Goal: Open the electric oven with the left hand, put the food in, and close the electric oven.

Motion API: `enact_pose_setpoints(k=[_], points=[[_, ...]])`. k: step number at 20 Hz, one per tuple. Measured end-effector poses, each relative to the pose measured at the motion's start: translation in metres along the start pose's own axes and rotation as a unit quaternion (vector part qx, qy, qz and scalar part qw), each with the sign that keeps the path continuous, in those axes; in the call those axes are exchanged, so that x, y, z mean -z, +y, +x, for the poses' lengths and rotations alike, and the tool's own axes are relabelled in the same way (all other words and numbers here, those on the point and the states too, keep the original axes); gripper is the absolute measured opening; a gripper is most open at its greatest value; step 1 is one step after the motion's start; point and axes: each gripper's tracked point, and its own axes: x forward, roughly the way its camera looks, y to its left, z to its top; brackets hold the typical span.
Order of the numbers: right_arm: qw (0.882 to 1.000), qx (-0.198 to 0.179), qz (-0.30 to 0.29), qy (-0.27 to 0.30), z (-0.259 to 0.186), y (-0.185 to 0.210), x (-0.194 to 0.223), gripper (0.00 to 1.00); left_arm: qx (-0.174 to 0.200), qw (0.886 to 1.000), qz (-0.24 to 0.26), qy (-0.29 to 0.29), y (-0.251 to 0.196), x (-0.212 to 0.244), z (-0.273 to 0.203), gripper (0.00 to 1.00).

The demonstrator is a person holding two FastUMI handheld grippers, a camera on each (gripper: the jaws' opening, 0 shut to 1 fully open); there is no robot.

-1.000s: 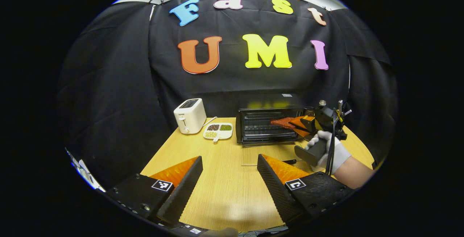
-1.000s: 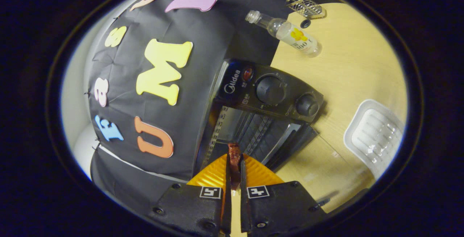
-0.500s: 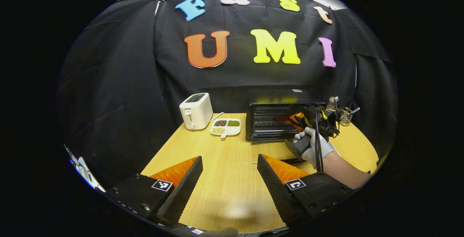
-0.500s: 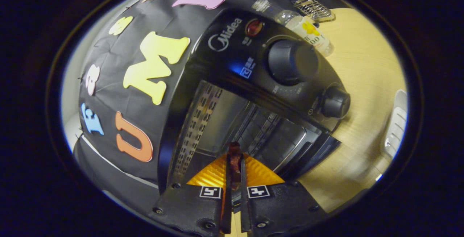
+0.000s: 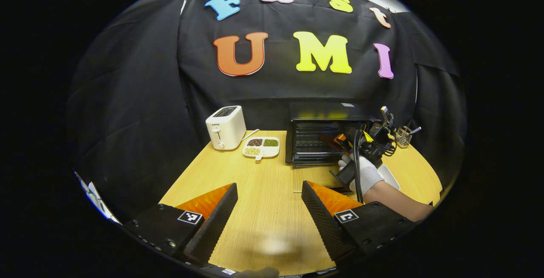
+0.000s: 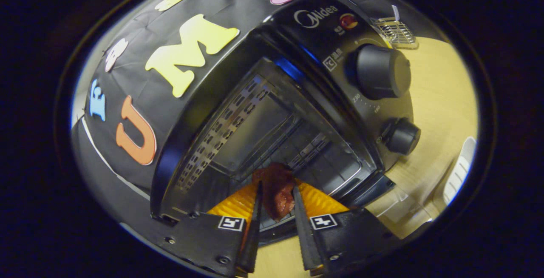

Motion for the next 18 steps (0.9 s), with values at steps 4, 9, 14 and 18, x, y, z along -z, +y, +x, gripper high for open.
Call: enact_pose_setpoints(k=[4, 9, 14, 18], points=[[0.997, 0.006, -0.076, -0.019, -0.008, -0.007, -0.008, 0.7, 0.001, 1.0, -0.007, 0.002, 0.001, 0.002, 0.0, 0.97], [0.99, -0.001, -0.138, -0.022, -0.03, -0.004, -0.011, 0.9, -0.001, 1.0, -0.014, 0.004, -0.001, 0.005, -0.003, 0.96], [0.979, -0.03, -0.203, -0.002, -0.085, 0.007, -0.025, 0.98, 0.01, 1.0, -0.013, -0.016, -0.012, -0.012, -0.006, 0.97], [0.964, -0.022, -0.266, 0.012, -0.152, -0.001, -0.063, 0.98, 0.032, 0.999, -0.005, -0.041, -0.026, -0.032, -0.013, 0.97]])
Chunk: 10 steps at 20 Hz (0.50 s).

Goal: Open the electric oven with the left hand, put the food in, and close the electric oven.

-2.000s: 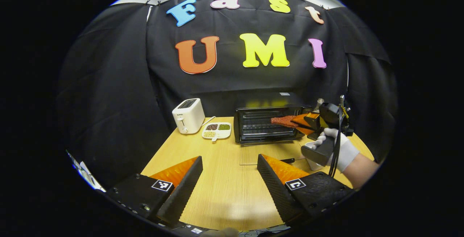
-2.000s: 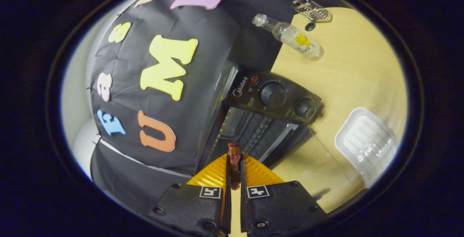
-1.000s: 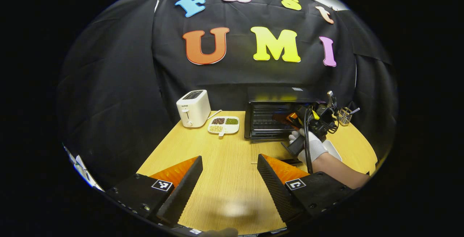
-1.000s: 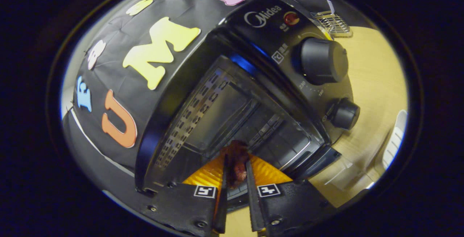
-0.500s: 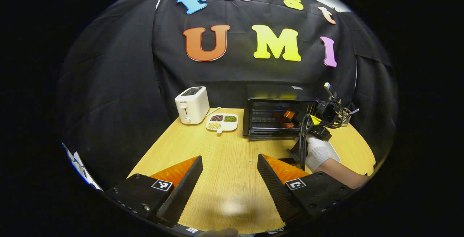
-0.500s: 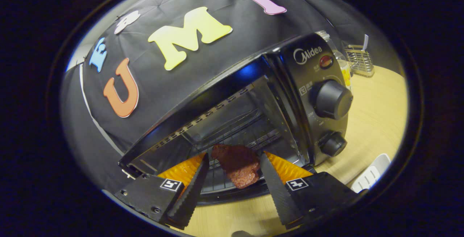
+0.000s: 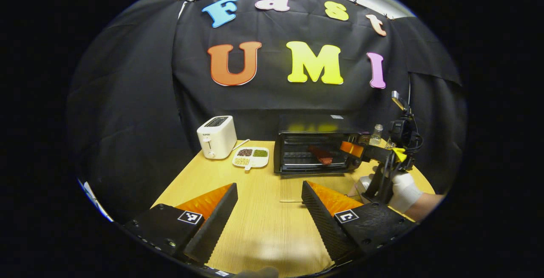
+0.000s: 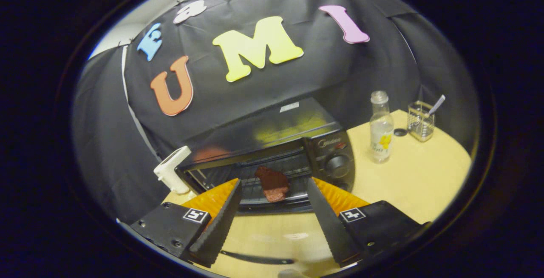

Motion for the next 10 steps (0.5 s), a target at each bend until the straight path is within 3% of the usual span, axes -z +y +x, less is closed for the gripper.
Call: enact_pose_setpoints(k=[7, 10], points=[[0.99, 0.057, -0.123, -0.048, -0.141, -0.058, -0.094, 0.98, 0.04, 0.997, -0.034, -0.052, -0.021, -0.032, 0.0, 0.96], [0.982, 0.079, -0.151, -0.078, -0.193, -0.074, -0.128, 0.98, 0.03, 0.997, -0.024, -0.064, -0.028, -0.031, 0.011, 0.95]])
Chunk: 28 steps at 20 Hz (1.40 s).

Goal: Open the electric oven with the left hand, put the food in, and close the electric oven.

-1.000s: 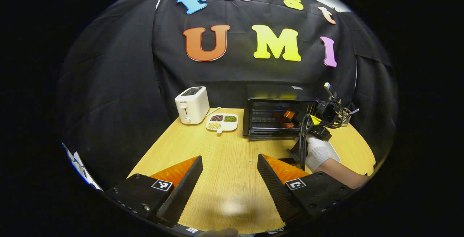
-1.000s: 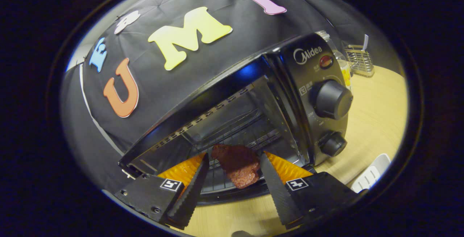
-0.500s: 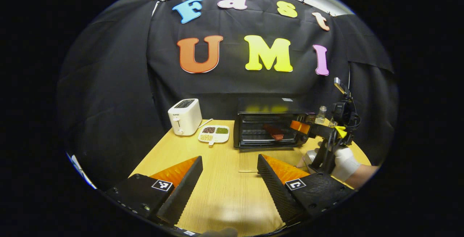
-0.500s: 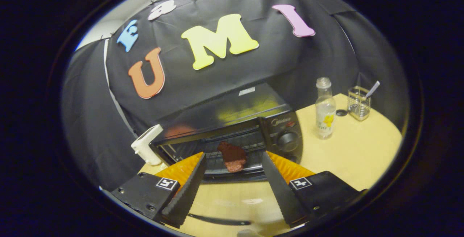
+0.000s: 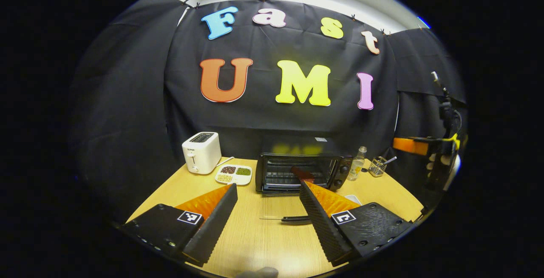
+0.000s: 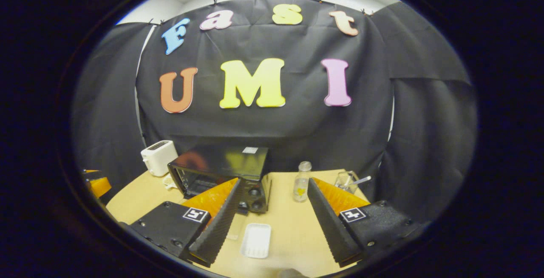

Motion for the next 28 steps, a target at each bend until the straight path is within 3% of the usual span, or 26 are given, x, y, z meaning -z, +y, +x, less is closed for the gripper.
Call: enact_pose_setpoints(k=[3, 9, 16, 20, 28], points=[[1.0, 0.004, 0.001, -0.012, -0.038, -0.024, -0.018, 0.98, -0.002, 1.0, 0.007, 0.01, -0.021, 0.017, 0.013, 0.95], [1.0, 0.003, -0.022, -0.001, -0.089, -0.078, -0.012, 0.96, 0.004, 0.996, 0.014, 0.085, -0.073, 0.092, 0.033, 0.95], [0.998, -0.015, -0.053, 0.016, -0.122, -0.134, -0.009, 0.98, -0.025, 0.987, 0.046, 0.155, -0.106, 0.175, 0.055, 0.95], [0.997, -0.003, -0.069, 0.018, -0.132, -0.144, -0.015, 0.98, -0.019, 0.984, 0.048, 0.17, -0.119, 0.198, 0.08, 0.97], [0.997, 0.034, -0.044, 0.045, -0.134, -0.133, -0.011, 0.98, -0.006, 0.978, 0.056, 0.2, -0.106, 0.231, 0.125, 0.97]])
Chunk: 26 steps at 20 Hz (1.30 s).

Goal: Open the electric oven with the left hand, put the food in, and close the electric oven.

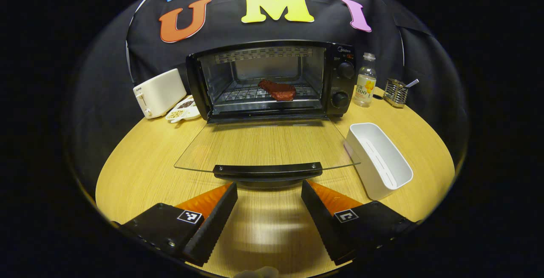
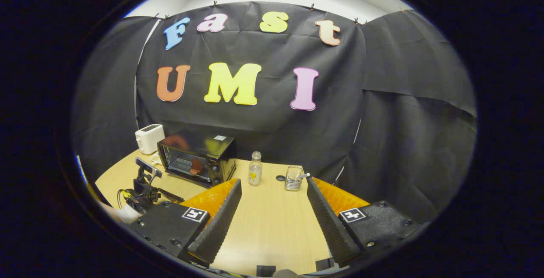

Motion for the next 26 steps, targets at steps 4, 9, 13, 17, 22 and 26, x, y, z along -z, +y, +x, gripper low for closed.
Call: enact_pose_setpoints(k=[4, 9, 13, 17, 22, 26], points=[[1.0, 0.007, 0.018, 0.012, 0.001, 0.008, 0.004, 0.98, 0.007, 1.0, 0.003, 0.011, 0.004, 0.006, 0.011, 0.97], [1.0, 0.016, 0.021, 0.013, 0.0, 0.014, 0.003, 0.98, 0.016, 1.0, 0.007, 0.006, 0.004, 0.001, 0.01, 0.97], [0.999, 0.014, 0.03, 0.011, 0.003, 0.019, 0.0, 0.98, 0.02, 1.0, 0.002, 0.003, 0.005, -0.01, 0.005, 0.96], [0.999, 0.012, 0.039, 0.018, 0.005, 0.022, 0.007, 0.98, 0.013, 1.0, -0.002, 0.006, 0.013, -0.013, 0.004, 0.97], [0.999, 0.015, 0.046, 0.02, 0.006, 0.022, 0.008, 0.96, 0.015, 1.0, -0.004, 0.001, 0.014, -0.022, -0.001, 0.96], [0.998, 0.018, 0.05, 0.017, 0.009, 0.021, 0.006, 0.98, 0.018, 1.0, 0.0, -0.008, 0.014, -0.035, -0.007, 0.96]])
